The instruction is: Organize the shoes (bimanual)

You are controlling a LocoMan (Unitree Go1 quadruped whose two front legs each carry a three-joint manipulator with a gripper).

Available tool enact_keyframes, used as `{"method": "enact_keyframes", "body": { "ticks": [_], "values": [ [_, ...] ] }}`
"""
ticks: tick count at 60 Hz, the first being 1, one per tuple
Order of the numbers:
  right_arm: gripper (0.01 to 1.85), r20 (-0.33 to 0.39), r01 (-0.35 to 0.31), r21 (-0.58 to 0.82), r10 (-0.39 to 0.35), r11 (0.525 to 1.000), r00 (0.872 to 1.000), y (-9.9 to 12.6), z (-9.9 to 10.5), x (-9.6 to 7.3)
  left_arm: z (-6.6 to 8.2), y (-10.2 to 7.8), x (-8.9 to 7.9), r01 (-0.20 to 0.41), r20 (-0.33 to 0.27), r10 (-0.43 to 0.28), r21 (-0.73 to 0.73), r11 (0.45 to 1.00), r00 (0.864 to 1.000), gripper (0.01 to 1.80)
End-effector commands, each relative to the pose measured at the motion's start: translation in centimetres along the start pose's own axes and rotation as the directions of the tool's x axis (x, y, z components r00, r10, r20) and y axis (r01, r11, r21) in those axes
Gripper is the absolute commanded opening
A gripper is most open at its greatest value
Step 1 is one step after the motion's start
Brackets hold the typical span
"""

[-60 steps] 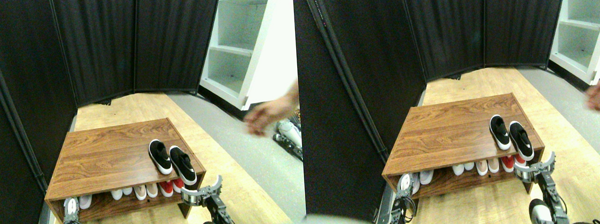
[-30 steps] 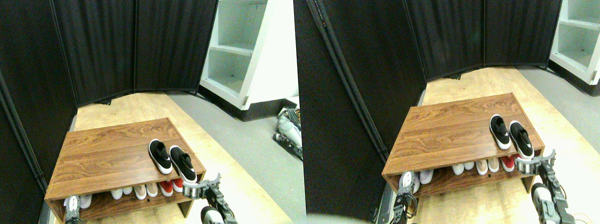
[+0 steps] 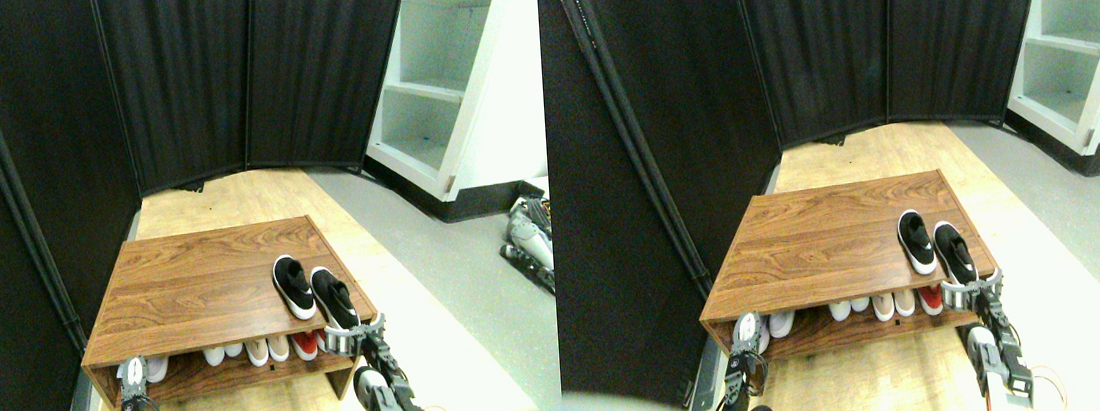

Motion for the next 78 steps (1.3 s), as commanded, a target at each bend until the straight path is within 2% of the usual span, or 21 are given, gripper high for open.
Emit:
{"method": "enact_keyframes", "body": {
  "ticks": [1,12,24,37,54,59,69,73,78],
  "values": [
    [1.31,0.001,-0.021,-0.031,0.021,0.999,1.0,0.4,-0.1,1.0,0.0,-0.5,0.3,0.049,-0.005,-0.05,-0.022,0.999,0.999,0.01],
    [1.29,0.009,-0.016,-0.037,0.016,0.999,1.0,0.4,0.0,2.0,0.1,-0.2,0.2,0.038,0.025,-0.037,-0.026,0.999,0.999,0.01],
    [1.24,0.02,-0.014,0.0,0.014,1.0,1.0,-0.1,0.2,2.5,0.4,-0.2,0.2,0.036,0.03,-0.035,-0.026,0.999,0.999,0.01],
    [1.26,0.037,0.007,0.003,-0.007,1.0,0.999,-0.4,0.1,2.5,0.4,-0.2,0.0,0.028,0.032,-0.028,-0.013,1.0,0.999,0.01],
    [1.22,0.042,-0.007,-0.03,0.008,1.0,0.999,-0.6,0.2,2.3,0.6,-0.1,-0.3,0.034,0.012,-0.034,-0.007,0.999,0.999,0.01],
    [1.2,0.032,-0.014,-0.019,0.015,1.0,0.999,-0.5,0.2,2.0,0.7,-0.1,-0.4,0.037,0.016,-0.037,-0.01,0.999,0.999,0.01],
    [1.29,0.018,-0.026,-0.043,0.027,0.999,0.999,-0.2,0.2,1.4,0.8,0.0,-0.6,0.034,0.026,-0.034,-0.005,0.999,0.999,0.01],
    [1.23,0.01,-0.047,-0.057,0.047,0.997,0.999,0.0,0.3,0.8,0.9,0.0,-0.8,0.031,0.026,-0.03,-0.01,0.999,0.999,0.01],
    [1.2,0.005,-0.068,-0.047,0.068,0.997,0.998,0.3,0.4,-0.6,1.0,0.1,-0.9,0.04,0.011,-0.04,-0.004,0.999,0.999,0.01]
  ]
}}
